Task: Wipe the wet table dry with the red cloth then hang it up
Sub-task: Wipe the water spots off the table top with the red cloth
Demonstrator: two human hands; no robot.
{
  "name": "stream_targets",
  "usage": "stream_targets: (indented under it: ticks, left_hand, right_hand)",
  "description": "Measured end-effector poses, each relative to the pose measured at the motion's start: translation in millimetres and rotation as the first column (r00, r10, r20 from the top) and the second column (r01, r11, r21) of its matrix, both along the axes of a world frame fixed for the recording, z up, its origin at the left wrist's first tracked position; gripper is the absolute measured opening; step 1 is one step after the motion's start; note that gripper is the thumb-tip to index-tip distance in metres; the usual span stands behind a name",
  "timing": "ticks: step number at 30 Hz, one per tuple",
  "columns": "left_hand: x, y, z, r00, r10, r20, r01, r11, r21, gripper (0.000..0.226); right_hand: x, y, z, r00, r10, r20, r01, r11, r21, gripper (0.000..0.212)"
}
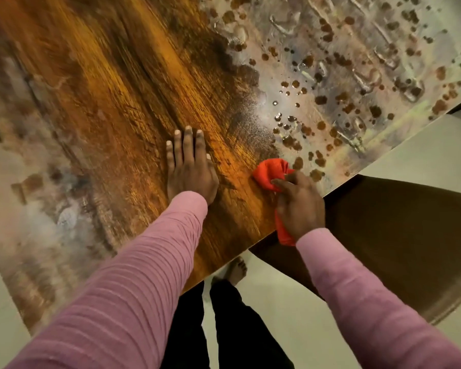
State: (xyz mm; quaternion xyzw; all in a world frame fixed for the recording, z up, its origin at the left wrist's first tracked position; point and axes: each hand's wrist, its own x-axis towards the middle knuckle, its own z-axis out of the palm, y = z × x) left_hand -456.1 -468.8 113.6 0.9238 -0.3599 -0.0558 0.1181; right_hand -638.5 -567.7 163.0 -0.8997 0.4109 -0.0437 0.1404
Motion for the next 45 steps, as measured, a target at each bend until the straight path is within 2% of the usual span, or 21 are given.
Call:
stream_targets:
  ticks: [2,4,7,9,10,12,15,17,19,21,23,25,27,31,33,35,38,39,40,43,45]
  left_hand:
    - [1,-2,-2,1.000,-0.005,0.003,0.005,1.000,-0.007,0.062]
    - [0,-2,-3,1.000,0.003,0.000,-0.003,1.000,-0.005,0.062]
    - [1,0,-5,1.000,-0.006,0.010,0.007,1.000,-0.008,0.062]
    - [1,1,-7,1.000,-0.010,0.018,0.010,1.000,-0.014,0.061]
    - [1,2,-7,1.000,-0.009,0.029,0.010,1.000,-0.016,0.061]
    - [2,2,-8,0.999,0.001,0.045,0.000,1.000,-0.014,0.060]
    - [3,0,-11,0.997,0.012,0.079,-0.011,1.000,-0.016,0.058]
    - [3,-1,-12,0.997,0.030,0.074,-0.028,0.999,-0.025,0.058]
    - [1,-3,-11,0.996,0.043,0.074,-0.041,0.999,-0.033,0.058]
    - [0,-4,-10,0.996,0.051,0.072,-0.047,0.998,-0.048,0.058]
    - [-1,-3,-9,0.996,0.048,0.070,-0.043,0.997,-0.063,0.057]
    - [0,-3,-10,0.996,0.045,0.077,-0.040,0.997,-0.063,0.056]
    - [0,-2,-12,0.996,0.048,0.070,-0.044,0.997,-0.059,0.056]
    - [-3,-3,-11,0.997,0.030,0.076,-0.028,0.999,-0.034,0.055]
    - [-4,-3,-8,0.997,0.030,0.070,-0.029,1.000,-0.012,0.056]
    - [-6,-6,-3,0.997,0.033,0.076,-0.034,0.999,0.015,0.056]
    - [-15,-18,5,0.996,0.063,0.068,-0.064,0.998,0.015,0.057]
    - [-19,-25,8,0.994,0.094,0.051,-0.094,0.996,0.002,0.058]
    - [-23,-33,11,0.991,0.130,0.030,-0.130,0.992,-0.007,0.058]
    - [-33,-62,12,0.969,0.247,-0.021,-0.247,0.969,-0.009,0.057]
    - [-36,-77,9,0.947,0.315,-0.068,-0.313,0.949,0.035,0.060]
  right_hand:
    - [-2,16,-2,0.999,-0.040,0.032,0.039,0.999,0.025,0.032]
    - [-10,51,-4,0.992,0.106,0.071,-0.111,0.991,0.077,0.033]
    - [-32,91,-4,0.904,0.421,0.072,-0.427,0.895,0.129,0.039]
    - [-43,75,-3,0.875,0.481,0.056,-0.485,0.868,0.107,0.032]
    - [-48,59,-1,0.901,0.432,0.039,-0.434,0.897,0.087,0.029]
    - [-56,19,-2,0.981,0.191,0.039,-0.193,0.981,0.032,0.029]
    - [-63,-19,-4,0.991,-0.126,0.043,0.124,0.992,0.035,0.030]
    - [-59,-3,-8,0.985,-0.159,0.068,0.156,0.986,0.052,0.032]
    - [-59,30,-13,0.995,0.038,0.096,-0.044,0.997,0.062,0.030]
    - [-68,57,-15,0.946,0.314,0.079,-0.320,0.944,0.082,0.030]
    - [-78,45,-14,0.902,0.424,0.075,-0.430,0.897,0.102,0.032]
    - [-85,12,-14,0.942,0.329,0.072,-0.335,0.936,0.103,0.037]
    - [-93,-31,-11,0.993,0.104,0.054,-0.107,0.992,0.066,0.032]
    - [-84,-73,-8,0.967,-0.254,0.036,0.251,0.966,0.064,0.029]
    - [-74,-47,-6,0.967,-0.249,0.061,0.244,0.967,0.071,0.030]
    - [-75,-19,-7,0.993,-0.034,0.109,0.026,0.997,0.075,0.030]
    - [-91,-33,-4,0.952,0.296,0.082,-0.300,0.954,0.033,0.028]
    - [-95,-51,-4,0.958,0.283,0.052,-0.284,0.958,0.027,0.029]
    - [-98,-70,-4,0.983,0.181,0.027,-0.182,0.983,0.032,0.030]
    - [-91,-115,-9,0.971,-0.238,0.007,0.237,0.968,0.082,0.031]
    - [-79,-106,-9,0.955,-0.298,0.009,0.296,0.952,0.079,0.030]
